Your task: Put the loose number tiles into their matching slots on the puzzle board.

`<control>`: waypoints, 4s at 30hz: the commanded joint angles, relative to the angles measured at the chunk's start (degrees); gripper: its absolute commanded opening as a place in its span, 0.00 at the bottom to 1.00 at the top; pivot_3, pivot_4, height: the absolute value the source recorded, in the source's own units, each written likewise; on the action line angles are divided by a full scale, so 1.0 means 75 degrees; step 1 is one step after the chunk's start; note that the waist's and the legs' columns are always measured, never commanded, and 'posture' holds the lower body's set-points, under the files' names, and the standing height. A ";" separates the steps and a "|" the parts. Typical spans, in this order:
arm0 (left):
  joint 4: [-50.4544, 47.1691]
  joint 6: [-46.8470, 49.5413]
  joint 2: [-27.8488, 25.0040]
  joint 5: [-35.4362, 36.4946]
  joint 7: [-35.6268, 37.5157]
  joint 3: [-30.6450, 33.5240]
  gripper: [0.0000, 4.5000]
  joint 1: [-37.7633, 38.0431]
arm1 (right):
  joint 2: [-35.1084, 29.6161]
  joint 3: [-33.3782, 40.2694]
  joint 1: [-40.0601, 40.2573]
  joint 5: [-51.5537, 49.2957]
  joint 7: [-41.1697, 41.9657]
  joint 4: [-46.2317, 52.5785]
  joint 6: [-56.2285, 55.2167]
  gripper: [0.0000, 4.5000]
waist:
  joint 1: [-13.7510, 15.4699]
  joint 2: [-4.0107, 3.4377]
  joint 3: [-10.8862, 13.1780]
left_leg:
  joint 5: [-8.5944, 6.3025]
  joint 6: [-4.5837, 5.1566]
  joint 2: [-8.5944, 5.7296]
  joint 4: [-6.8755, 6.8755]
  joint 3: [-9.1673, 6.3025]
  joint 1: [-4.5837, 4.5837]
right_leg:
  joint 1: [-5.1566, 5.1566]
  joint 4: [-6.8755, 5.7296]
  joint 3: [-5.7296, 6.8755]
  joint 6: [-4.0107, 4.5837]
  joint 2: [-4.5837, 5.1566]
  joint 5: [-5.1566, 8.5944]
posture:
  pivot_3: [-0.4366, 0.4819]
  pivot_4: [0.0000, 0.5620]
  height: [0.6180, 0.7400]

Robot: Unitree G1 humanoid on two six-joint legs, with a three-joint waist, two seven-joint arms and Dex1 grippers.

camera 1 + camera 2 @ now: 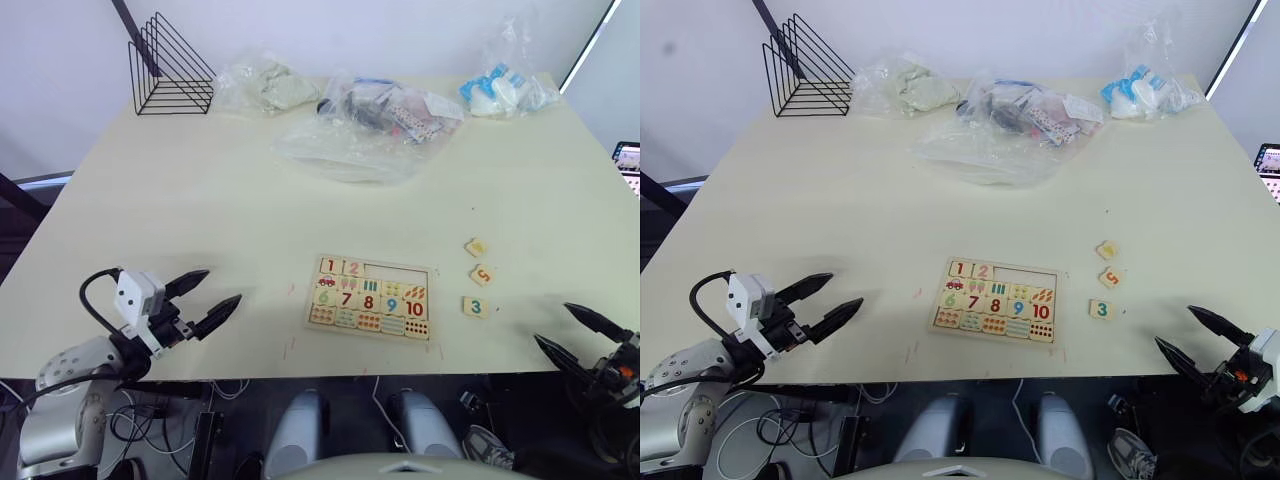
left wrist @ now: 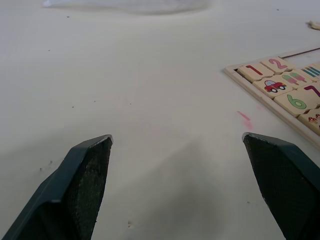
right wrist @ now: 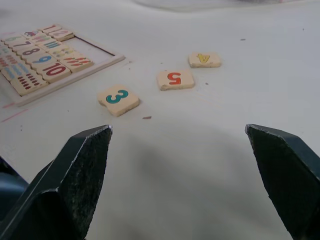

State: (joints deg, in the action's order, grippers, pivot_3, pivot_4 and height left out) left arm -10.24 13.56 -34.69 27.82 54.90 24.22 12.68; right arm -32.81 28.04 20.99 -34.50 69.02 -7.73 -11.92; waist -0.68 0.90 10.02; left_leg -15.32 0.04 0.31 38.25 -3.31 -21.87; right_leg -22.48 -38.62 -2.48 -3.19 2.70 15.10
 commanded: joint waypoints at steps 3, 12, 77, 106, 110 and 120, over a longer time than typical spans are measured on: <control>-0.0226 -0.0160 -0.0179 0.0131 0.0163 -0.0005 0.99 0.0037 | 0.0021 0.0287 0.0080 -0.0148 0.0057 0.0077 -0.0194 1.00 | -0.0004 0.0000 0.0000 | 0.0000 0.0000 0.0000 0.0000 0.0002 0.0000 | 0.0000 0.0000 0.0000 0.0000 -0.0001 0.0000 | 0.48 0.27 1.00; -0.0093 -0.0220 -0.0300 0.0101 0.0242 -0.0026 0.99 -0.0041 | 0.0048 0.0275 0.0194 -0.0174 0.0063 0.0164 -0.0230 1.00 | -0.0004 0.0000 0.0000 | 0.0000 0.0000 0.0000 -0.0001 0.0002 -0.0001 | 0.0000 0.0003 0.0000 0.0000 -0.0001 0.0001 | 0.48 0.27 1.00; 0.3265 -0.2909 -0.2821 0.1739 0.5013 -0.3811 0.99 -0.3718 | -0.2249 -0.3145 -0.3051 0.2305 0.1002 0.0450 0.1231 1.00 | -0.0022 0.0000 0.0008 | 0.0000 0.0000 -0.0005 0.0003 0.0044 -0.0016 | -0.0013 0.0013 0.0005 -0.0002 -0.0010 -0.0002 | 0.48 0.27 1.00; 0.3132 -0.2941 -0.2661 0.1711 0.5013 -0.3657 1.00 -0.3603 | -0.2434 -0.3282 -0.3068 0.2525 0.0432 0.1127 0.1904 0.19 | -0.0023 0.0000 0.0008 | 0.0000 0.0000 -0.0005 0.0006 0.0040 -0.0016 | -0.0013 0.0009 0.0007 -0.0002 -0.0014 -0.0002 | 0.48 0.27 1.00; 0.3088 -0.2904 -0.2581 0.1657 0.5013 -0.3508 1.00 -0.3508 | -0.2699 -0.3290 -0.3112 0.2480 0.0178 0.1917 0.2848 0.19 | -0.0022 -0.0004 0.0011 | 0.0000 0.0000 -0.0004 0.0007 0.0040 -0.0017 | -0.0014 0.0008 0.0006 -0.0002 -0.0014 -0.0002 | 0.48 0.27 1.00; 0.2866 -0.2739 -0.2246 0.1434 0.4967 -0.3085 1.00 -0.3355 | -0.3283 -0.4134 -0.4436 0.2554 -0.0343 0.3520 0.5800 0.19 | -0.0027 -0.0005 0.0012 | 0.0000 0.0000 0.0000 0.0007 0.0029 -0.0026 | -0.0022 0.0010 0.0013 -0.0002 -0.0013 -0.0001 | 0.48 0.27 1.00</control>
State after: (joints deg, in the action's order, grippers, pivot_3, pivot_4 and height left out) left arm 12.76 -7.21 -51.43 38.78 90.68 -0.98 -12.70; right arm -56.57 -2.29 -10.76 -14.84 66.77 16.34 28.36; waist -0.88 0.87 10.11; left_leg -15.32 0.04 0.30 38.31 -3.11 -22.09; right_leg -22.68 -38.55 -2.39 -3.20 2.60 15.09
